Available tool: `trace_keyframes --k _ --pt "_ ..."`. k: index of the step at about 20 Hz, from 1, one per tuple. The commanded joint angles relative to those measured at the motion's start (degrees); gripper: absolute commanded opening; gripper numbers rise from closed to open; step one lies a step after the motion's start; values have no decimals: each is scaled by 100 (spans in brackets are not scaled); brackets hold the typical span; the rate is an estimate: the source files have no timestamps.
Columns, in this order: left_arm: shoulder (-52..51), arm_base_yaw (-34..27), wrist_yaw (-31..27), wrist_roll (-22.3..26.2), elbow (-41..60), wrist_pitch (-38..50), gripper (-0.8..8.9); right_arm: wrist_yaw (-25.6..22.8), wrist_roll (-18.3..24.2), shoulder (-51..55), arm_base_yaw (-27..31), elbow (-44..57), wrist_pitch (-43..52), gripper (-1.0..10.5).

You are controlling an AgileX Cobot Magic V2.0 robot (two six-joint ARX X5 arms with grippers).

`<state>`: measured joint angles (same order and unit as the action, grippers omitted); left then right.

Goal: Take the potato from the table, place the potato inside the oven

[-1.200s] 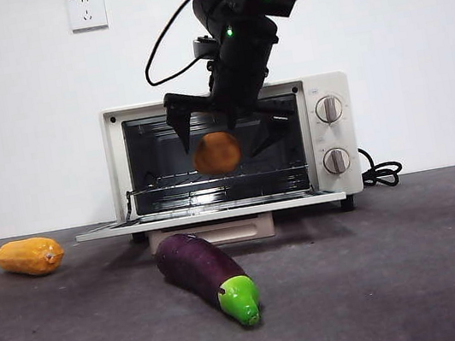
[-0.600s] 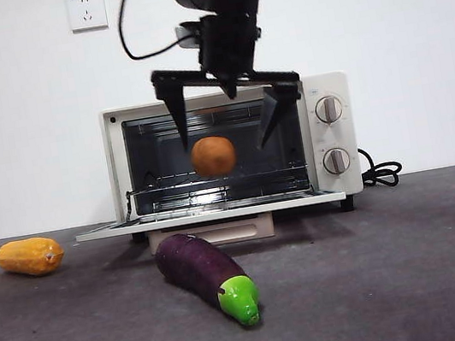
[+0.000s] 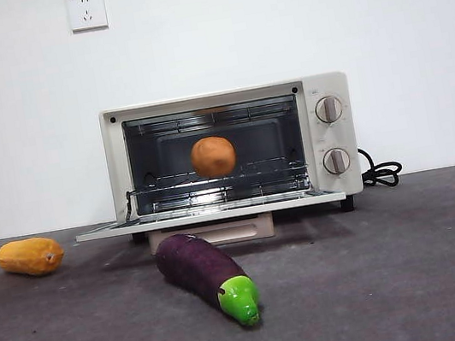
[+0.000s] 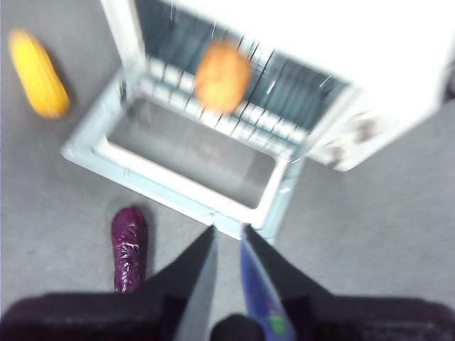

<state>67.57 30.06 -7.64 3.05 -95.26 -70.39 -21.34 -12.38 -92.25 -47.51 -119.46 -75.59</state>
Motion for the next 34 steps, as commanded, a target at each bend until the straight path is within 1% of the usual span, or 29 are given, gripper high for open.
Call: trace_keyframes --k 1,2,4,5,8,10,12,14,15,17,19,20,24,27,30,32,34 --pt "269 -83 437 125 26 181 -5 -267 -105 629 -131 -17 -317 54" --pt "404 -133 595 199 26 245 -5 -365 -111 883 -142 20 -337 54" --pt "693 -227 1056 216 33 319 -5 -350 -125 1399 -173 63 -339 -11" --pt "826 -297 1298 240 68 348 -5 -348 -160 1637 -173 66 -337 -8" --pt "1099 -774 1814 267 507 769 -5 -24 -173 2236 -173 184 -339 -8" --pt "1165 -1099 2223 94 1154 1366 -5 20 -269 2640 -173 494 -339 -7" --pt "1204 -1401 2435 -201 1888 2002 -5 35 -363 3058 -173 1027 -339 -7" --pt "1263 -1692 2612 -544 2522 2623 -5 33 -590 3508 -173 1696 -339 -7" --pt "1318 -1792 2675 -793 2765 2898 -5 31 -713 3731 -173 2048 -339 -7" --pt "1475 -1982 2719 -1106 3136 3281 -5 22 -911 4124 -170 2684 -337 -7" --pt "1709 -2122 2774 -1290 3331 3436 -5 7 -1193 4533 -170 3112 -337 -7" --pt "1862 -2164 2903 -1394 3366 3473 -5 7 -1237 4715 -170 3239 -337 -7" --pt "2667 -2275 3362 -1978 3368 3742 -5 15 -1447 5287 -170 3316 -337 -7" --pt "3042 -2341 3285 -2380 3368 3987 -5 28 -1493 5626 -170 3316 -337 -7" --pt "3095 -2420 3001 -2424 3368 4052 -5 33 -1639 5818 -170 3316 -337 -7" --pt "3191 -2483 3049 -2629 3368 4186 -5 28 -1644 5842 -170 3316 -337 -7" --pt "3379 -2520 3281 -2859 3368 4271 -6 31 -1639 5840 -170 3316 -337 -7"
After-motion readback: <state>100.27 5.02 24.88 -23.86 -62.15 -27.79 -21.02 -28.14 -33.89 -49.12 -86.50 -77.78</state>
